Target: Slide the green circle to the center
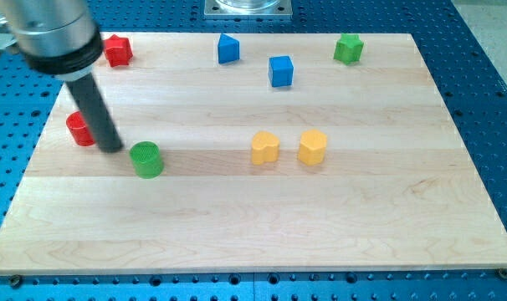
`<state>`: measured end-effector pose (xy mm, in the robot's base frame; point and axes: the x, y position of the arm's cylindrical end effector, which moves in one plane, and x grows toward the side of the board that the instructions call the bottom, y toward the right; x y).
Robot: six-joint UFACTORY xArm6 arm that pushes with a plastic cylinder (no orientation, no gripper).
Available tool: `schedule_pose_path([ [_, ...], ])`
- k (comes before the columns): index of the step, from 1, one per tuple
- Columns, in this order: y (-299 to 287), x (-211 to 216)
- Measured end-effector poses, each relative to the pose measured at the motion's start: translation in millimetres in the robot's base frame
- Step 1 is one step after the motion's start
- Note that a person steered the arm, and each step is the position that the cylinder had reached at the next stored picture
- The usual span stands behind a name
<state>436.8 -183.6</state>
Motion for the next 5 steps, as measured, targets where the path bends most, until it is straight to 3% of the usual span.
schedule_pose_path([
  [1,9.6,-32.0],
  [4,29.0,-17.0],
  [5,1.8,13.0],
])
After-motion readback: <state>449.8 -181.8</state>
